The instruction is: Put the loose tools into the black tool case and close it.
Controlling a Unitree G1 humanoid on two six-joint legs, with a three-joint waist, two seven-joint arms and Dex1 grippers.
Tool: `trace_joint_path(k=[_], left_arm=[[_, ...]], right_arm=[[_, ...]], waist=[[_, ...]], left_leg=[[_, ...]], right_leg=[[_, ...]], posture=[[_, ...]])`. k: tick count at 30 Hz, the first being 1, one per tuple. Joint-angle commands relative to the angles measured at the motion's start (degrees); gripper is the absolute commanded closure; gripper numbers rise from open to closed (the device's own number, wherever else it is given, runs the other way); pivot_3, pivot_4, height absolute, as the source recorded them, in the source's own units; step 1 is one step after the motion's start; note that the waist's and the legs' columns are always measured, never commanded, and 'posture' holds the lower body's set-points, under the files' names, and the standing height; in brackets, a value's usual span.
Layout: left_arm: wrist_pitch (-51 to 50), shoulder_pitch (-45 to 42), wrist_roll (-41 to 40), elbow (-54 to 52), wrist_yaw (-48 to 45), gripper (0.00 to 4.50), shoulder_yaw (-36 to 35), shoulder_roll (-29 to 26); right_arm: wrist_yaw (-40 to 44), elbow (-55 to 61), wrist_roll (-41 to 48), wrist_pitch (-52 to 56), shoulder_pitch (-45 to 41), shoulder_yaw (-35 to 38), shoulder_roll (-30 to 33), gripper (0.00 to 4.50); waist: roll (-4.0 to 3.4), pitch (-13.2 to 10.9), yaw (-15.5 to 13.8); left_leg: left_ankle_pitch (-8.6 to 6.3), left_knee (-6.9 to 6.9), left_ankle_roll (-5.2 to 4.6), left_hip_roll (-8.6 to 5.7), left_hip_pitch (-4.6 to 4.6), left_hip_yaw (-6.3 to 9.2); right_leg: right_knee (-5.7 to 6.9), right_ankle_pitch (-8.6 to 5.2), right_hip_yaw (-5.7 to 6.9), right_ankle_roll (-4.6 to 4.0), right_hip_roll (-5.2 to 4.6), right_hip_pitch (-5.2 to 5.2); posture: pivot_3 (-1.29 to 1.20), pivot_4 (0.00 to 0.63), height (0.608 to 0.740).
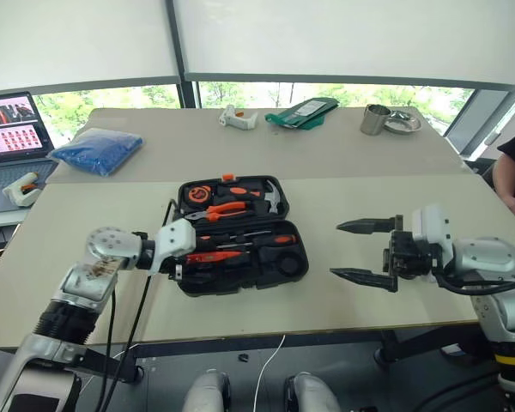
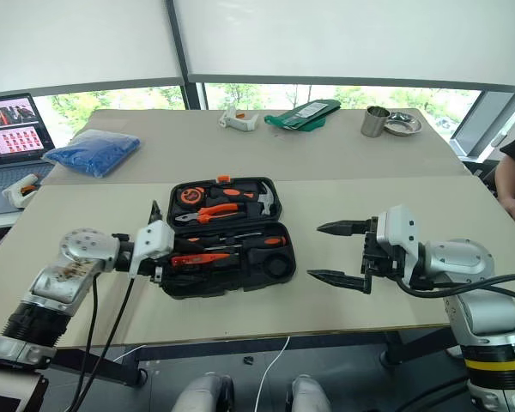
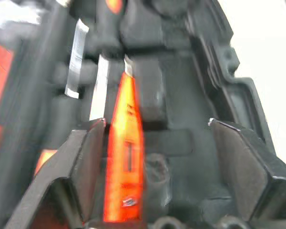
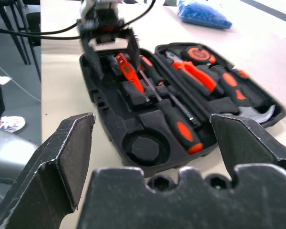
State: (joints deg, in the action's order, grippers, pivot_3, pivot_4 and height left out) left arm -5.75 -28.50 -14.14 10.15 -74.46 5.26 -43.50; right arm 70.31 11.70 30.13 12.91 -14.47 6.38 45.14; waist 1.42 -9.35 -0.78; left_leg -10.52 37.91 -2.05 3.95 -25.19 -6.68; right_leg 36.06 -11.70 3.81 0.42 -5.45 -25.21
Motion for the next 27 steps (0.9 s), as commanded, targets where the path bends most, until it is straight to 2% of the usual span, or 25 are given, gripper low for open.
trace_joint_path(k=[1,3,5,11,21,27], left_arm=[[1.5,-0.6,-2.9,2.4,-0.1,1.11,-3.6,0.7],[1.5,-0.8,-3.3,3.8,1.0,1.55,-4.0,2.6],[2.9,-0.7,-2.8,5.0,0.7,2.44,-3.5,4.2],[7.1,-1.2,-0.1,9.0,1.0,4.48,-1.7,6.9],[11.6,-3.0,4.8,16.4,2.2,4.48,1.0,8.7],[11.5,-1.9,5.5,15.7,1.1,4.48,2.0,8.3]], right_arm=[[-0.4,1.0,1.0,0.1,-0.9,0.6,-0.3,0.00],[-0.7,0.8,0.8,0.0,-1.2,0.3,-0.7,0.00],[-1.0,0.8,0.8,0.0,-1.4,0.1,-1.0,0.00],[-1.3,0.6,0.8,-0.5,-1.0,0.4,-1.4,0.00],[-2.7,0.9,0.4,-0.4,-1.0,-0.2,-2.3,0.00],[-3.6,1.3,0.5,-0.1,-0.8,-0.5,-2.8,0.00]], waist=[[-0.01,0.0,0.0],[-0.01,0.0,0.0],[0.00,0.0,-0.2],[0.00,0.0,-0.1],[-0.02,0.0,-0.2],[-0.06,0.0,0.0]], left_leg=[[0.00,0.00,0.00,-0.01,0.01,0.00],[0.00,0.01,0.00,-0.01,0.02,0.00],[0.00,0.04,0.00,-0.02,0.02,0.01],[0.00,0.09,0.00,-0.01,0.00,0.00],[0.00,0.12,-0.01,-0.01,0.01,0.01],[0.00,0.14,-0.01,-0.01,0.05,0.02]], right_leg=[[0.00,0.00,0.00,0.00,-0.01,0.01],[0.00,0.00,0.00,0.01,-0.01,0.04],[0.00,0.01,0.02,0.02,0.00,0.06],[0.02,0.02,0.02,0.02,0.01,0.06],[0.04,0.07,0.03,-0.06,0.00,0.08],[0.07,0.07,0.03,-0.04,0.01,0.12]], posture=[[0.00,0.150,0.740],[0.00,0.150,0.740],[0.00,0.150,0.740],[0.00,0.150,0.740],[0.00,0.150,0.740],[0.00,0.150,0.740]])
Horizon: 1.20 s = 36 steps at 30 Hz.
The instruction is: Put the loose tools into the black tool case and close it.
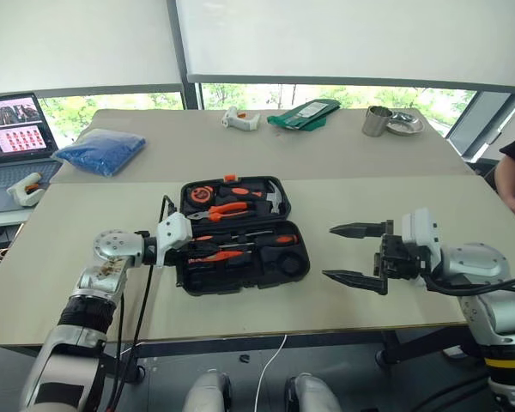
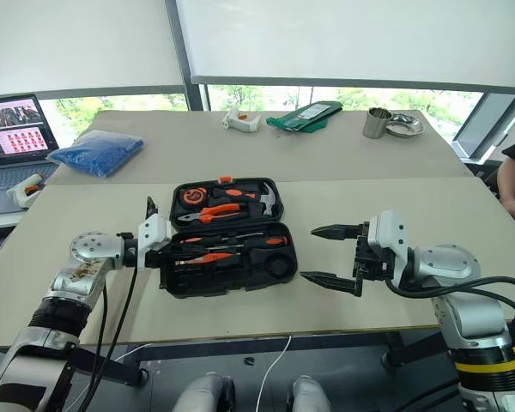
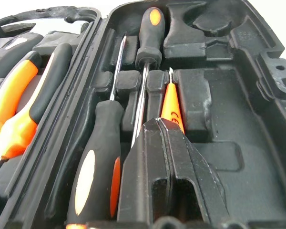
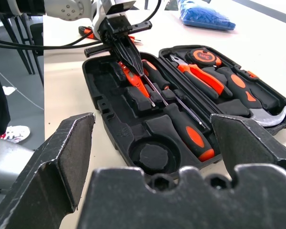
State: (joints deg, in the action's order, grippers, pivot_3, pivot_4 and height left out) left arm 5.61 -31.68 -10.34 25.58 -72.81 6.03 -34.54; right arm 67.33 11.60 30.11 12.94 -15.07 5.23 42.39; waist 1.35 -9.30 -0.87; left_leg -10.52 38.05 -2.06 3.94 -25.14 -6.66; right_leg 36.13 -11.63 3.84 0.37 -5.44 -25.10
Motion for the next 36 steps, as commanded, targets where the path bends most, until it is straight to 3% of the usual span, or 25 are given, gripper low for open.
trace_joint_path(k=[1,11,17,20,23,30,36], left_arm=[[0.1,1.5,1.9,0.2,-0.6,4.48,1.5,-0.9],[-0.1,1.5,4.3,1.4,1.5,4.48,2.5,-1.4],[0.2,5.5,-9.5,-6.9,-2.3,4.48,-6.9,-1.2],[-4.0,10.5,-14.9,-16.1,1.7,3.71,-13.9,-3.0],[-6.2,20.3,-16.8,-22.0,5.4,2.63,-22.0,-6.1],[-5.6,42.1,-18.0,-26.2,14.7,0.14,-41.3,-5.5],[-8.5,55.4,-21.2,-26.8,20.3,0.06,-52.5,-0.4]], right_arm=[[-0.7,1.3,0.4,-0.1,-0.3,0.6,-0.2,0.00],[-1.1,-0.4,-0.3,-0.8,-1.9,-0.6,-1.6,0.00],[-2.3,-1.5,-0.4,-3.7,-2.5,0.4,-3.5,0.00],[-6.3,-2.4,-1.0,-8.0,-2.2,3.1,-6.7,0.00],[-6.7,-1.1,-0.7,-9.0,0.4,3.9,-7.5,0.00],[-3.2,7.8,7.8,-6.3,7.3,3.8,-8.1,0.00],[-6.3,12.8,7.6,-7.5,10.4,1.7,-11.9,0.00]], waist=[[-0.01,0.0,0.1],[-0.08,0.1,0.3],[-0.08,0.0,0.6],[-0.04,0.0,0.8],[-0.04,0.0,0.9],[-0.05,0.0,0.9],[-0.03,0.0,0.4]], left_leg=[[0.00,0.00,0.00,0.00,0.00,0.00],[0.00,0.00,0.00,0.02,0.14,0.00],[0.00,0.00,0.01,0.05,0.16,0.00],[0.00,-0.01,0.01,0.09,0.02,0.01],[0.00,-0.01,0.01,0.06,-0.03,0.03],[-0.19,-0.06,0.31,0.21,0.03,0.04],[-0.35,-0.06,0.58,0.38,0.17,0.01]], right_leg=[[0.01,0.00,0.00,0.00,0.00,0.00],[0.05,-0.01,-0.03,0.01,0.02,0.07],[0.05,0.00,-0.07,0.00,0.05,0.05],[0.03,0.05,-0.08,-0.10,0.08,-0.06],[0.02,0.08,-0.06,-0.13,0.06,-0.08],[-0.05,-0.06,-0.05,-0.05,-0.03,-0.08],[-0.13,-0.23,0.04,-0.44,-0.09,-0.17]], posture=[[0.00,0.150,0.740],[0.00,0.150,0.740],[0.00,0.150,0.740],[0.00,0.150,0.740],[0.00,0.150,0.740],[0.00,0.150,0.740],[0.00,0.150,0.740]])
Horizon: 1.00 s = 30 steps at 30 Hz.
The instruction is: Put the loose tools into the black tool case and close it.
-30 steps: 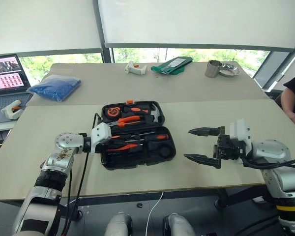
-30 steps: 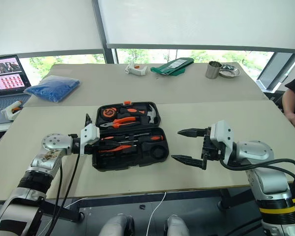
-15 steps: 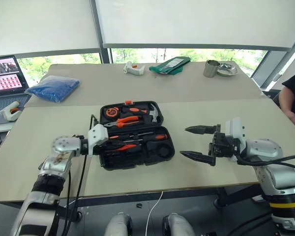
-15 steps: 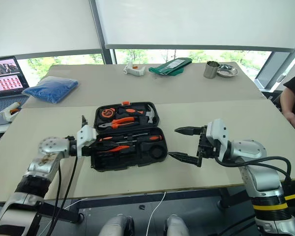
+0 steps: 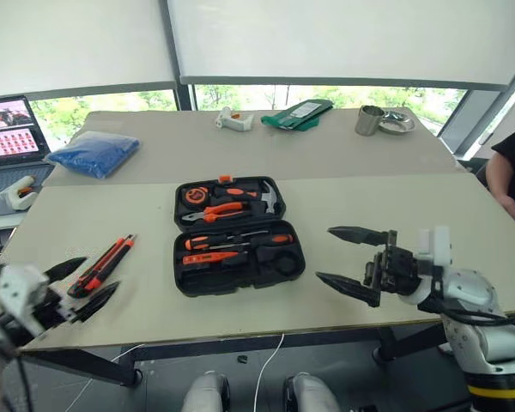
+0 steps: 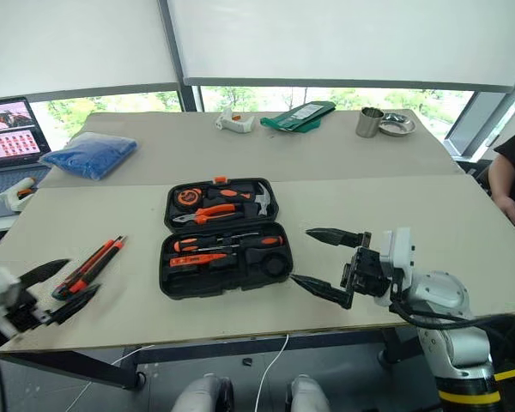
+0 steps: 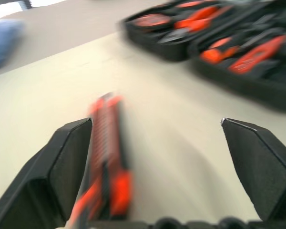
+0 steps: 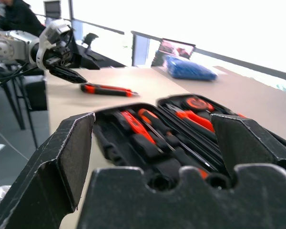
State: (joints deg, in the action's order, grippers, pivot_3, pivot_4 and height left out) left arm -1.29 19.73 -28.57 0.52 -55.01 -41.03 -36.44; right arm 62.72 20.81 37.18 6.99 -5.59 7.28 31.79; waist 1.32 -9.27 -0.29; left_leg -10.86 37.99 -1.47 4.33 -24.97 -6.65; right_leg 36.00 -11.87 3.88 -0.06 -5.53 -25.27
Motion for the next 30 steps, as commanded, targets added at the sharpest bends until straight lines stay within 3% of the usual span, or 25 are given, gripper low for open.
trace_joint_path(k=[1,6,9,18,26,30], left_arm=[[-2.4,5.7,-3.7,-1.5,3.2,0.06,-6.8,2.0],[-5.8,10.7,-4.8,-4.2,6.2,0.06,-7.9,3.9],[-9.3,9.5,-5.0,-6.1,7.4,0.06,-6.0,2.3],[-26.5,-10.9,-0.2,-4.1,13.5,0.06,9.7,-10.6],[-34.2,-24.7,5.8,6.7,11.9,0.06,22.7,-15.8],[-35.3,-26.8,7.0,9.1,9.5,1.08,25.6,-17.0]], right_arm=[[-2.6,4.5,0.1,-1.9,1.5,-0.9,-2.3,0.00],[-4.2,7.2,-0.9,-2.3,3.2,-2.1,-3.6,0.00],[-4.5,7.3,-0.8,-2.1,2.8,-2.0,-3.3,0.00],[-3.5,5.4,-0.6,-0.4,-0.3,-3.2,-1.4,0.00],[-4.4,4.7,-1.0,0.2,-1.7,-3.5,-0.4,0.00],[-4.8,5.2,-0.8,0.9,-1.1,-2.8,0.9,0.00]], waist=[[0.02,0.0,-0.4],[0.08,0.0,-0.7],[0.12,0.1,-0.7],[0.16,0.1,-1.0],[0.19,0.1,0.1],[0.16,0.1,-0.2]], left_leg=[[-0.02,0.00,0.03,-0.01,0.03,0.00],[-0.03,-0.03,0.05,0.00,0.01,0.02],[-0.04,-0.04,0.04,0.00,-0.02,0.02],[-0.04,-0.12,0.05,0.01,-0.03,-0.03],[-0.05,-0.18,0.07,0.04,-0.12,-0.16],[-0.14,-0.18,0.23,0.06,-0.11,-0.14]], right_leg=[[-0.02,-0.01,0.02,-0.01,-0.02,-0.01],[-0.12,-0.03,0.08,-0.03,-0.16,-0.04],[-0.20,-0.03,0.09,-0.03,-0.18,-0.04],[-0.18,0.00,0.12,-0.07,-0.09,-0.09],[-0.06,0.15,0.04,0.16,0.30,-0.02],[0.08,0.03,0.06,0.00,0.33,-0.08]], posture=[[0.00,0.150,0.740],[0.00,0.150,0.740],[0.00,0.150,0.740],[0.00,0.150,0.740],[0.00,0.150,0.740],[0.00,0.150,0.740]])
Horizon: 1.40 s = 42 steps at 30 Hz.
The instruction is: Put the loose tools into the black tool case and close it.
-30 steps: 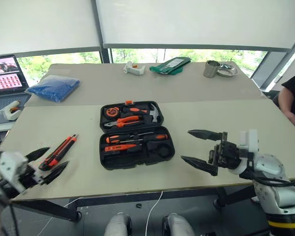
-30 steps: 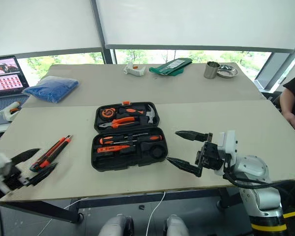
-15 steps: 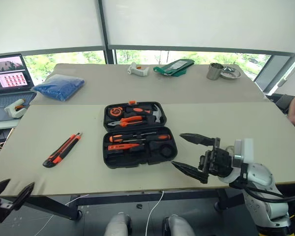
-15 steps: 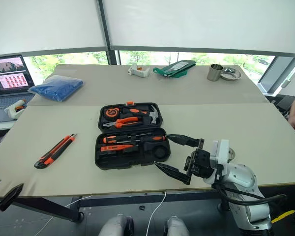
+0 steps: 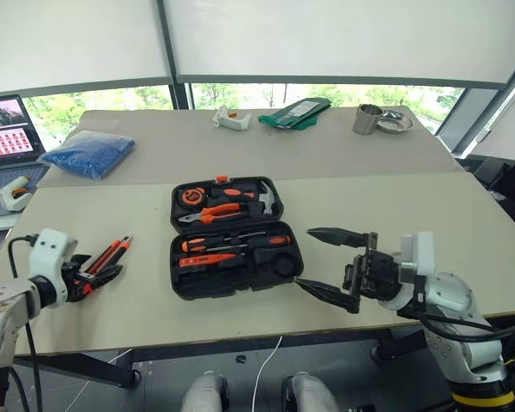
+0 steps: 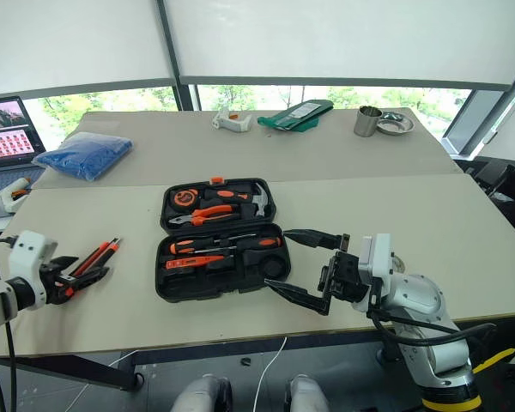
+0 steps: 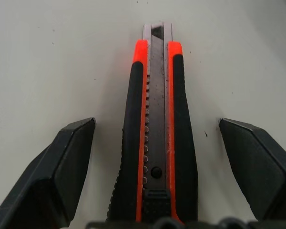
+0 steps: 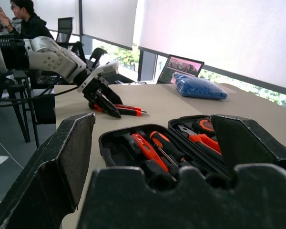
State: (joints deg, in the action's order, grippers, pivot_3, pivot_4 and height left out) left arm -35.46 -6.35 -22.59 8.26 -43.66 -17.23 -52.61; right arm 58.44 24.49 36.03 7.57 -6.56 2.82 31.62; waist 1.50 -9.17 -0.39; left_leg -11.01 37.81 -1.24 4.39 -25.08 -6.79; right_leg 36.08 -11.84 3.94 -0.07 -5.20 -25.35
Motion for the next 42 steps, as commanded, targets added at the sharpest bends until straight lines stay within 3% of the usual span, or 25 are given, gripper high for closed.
trace_joint_path(k=[1,5,8,13,20,26,42], left_arm=[[-1.1,-1.1,1.3,1.8,-1.9,1.60,1.9,-0.8],[7.0,-2.2,0.8,2.3,-5.1,2.85,0.0,0.7],[20.9,-3.9,-0.7,1.0,-14.0,2.87,-0.5,1.9],[19.1,-7.9,-3.0,-9.4,-25.0,2.87,7.6,1.0],[5.0,-18.8,-0.1,-21.0,-19.3,2.87,22.6,6.8],[4.7,-23.5,8.0,-20.9,-18.3,2.87,34.1,10.1],[13.5,-20.6,15.7,-14.4,-20.7,2.87,37.0,8.1]], right_arm=[[-0.5,1.5,0.5,0.4,-0.1,2.0,1.4,0.00],[-0.7,1.7,1.0,1.0,0.2,3.2,2.8,0.00],[-0.2,1.4,1.1,0.8,0.9,4.7,4.3,0.00],[3.1,-0.9,1.1,1.4,3.0,9.2,10.3,0.00],[5.2,-4.8,0.0,1.4,3.3,12.5,15.0,0.00],[5.7,-5.5,-1.1,1.9,4.9,13.6,16.6,0.00],[5.1,-5.0,-0.7,1.4,7.5,14.3,15.6,0.00]], waist=[[-0.02,0.0,-0.2],[-0.02,0.0,-0.3],[0.03,0.0,-0.6],[0.07,0.0,-1.5],[0.07,0.0,-1.8],[0.06,0.0,-1.6],[0.03,0.0,-1.7]], left_leg=[[-0.01,0.00,0.01,0.00,0.01,-0.01],[-0.01,0.01,0.03,-0.01,0.03,0.00],[-0.01,0.01,0.03,-0.01,0.02,0.01],[-0.01,0.04,0.02,-0.09,-0.03,-0.01],[0.31,0.06,-0.49,-0.31,-0.01,-0.03],[0.33,0.08,-0.53,-0.32,0.01,0.05],[0.34,0.09,-0.54,-0.39,0.23,0.25]], right_leg=[[0.01,-0.05,-0.01,-0.07,-0.03,0.00],[0.00,-0.21,-0.02,-0.22,-0.11,0.03],[-0.01,-0.21,-0.02,-0.25,-0.18,0.04],[-0.05,-0.16,0.00,-0.33,-0.25,0.08],[-0.02,-0.09,-0.09,0.05,-0.11,0.18],[0.01,0.00,-0.17,0.24,0.00,0.20],[0.02,-0.15,-0.23,0.01,-0.06,0.37]], posture=[[0.00,0.150,0.740],[0.00,0.150,0.740],[0.00,0.150,0.740],[0.00,0.150,0.740],[0.00,0.150,0.740],[0.00,0.150,0.740],[0.00,0.150,0.740]])
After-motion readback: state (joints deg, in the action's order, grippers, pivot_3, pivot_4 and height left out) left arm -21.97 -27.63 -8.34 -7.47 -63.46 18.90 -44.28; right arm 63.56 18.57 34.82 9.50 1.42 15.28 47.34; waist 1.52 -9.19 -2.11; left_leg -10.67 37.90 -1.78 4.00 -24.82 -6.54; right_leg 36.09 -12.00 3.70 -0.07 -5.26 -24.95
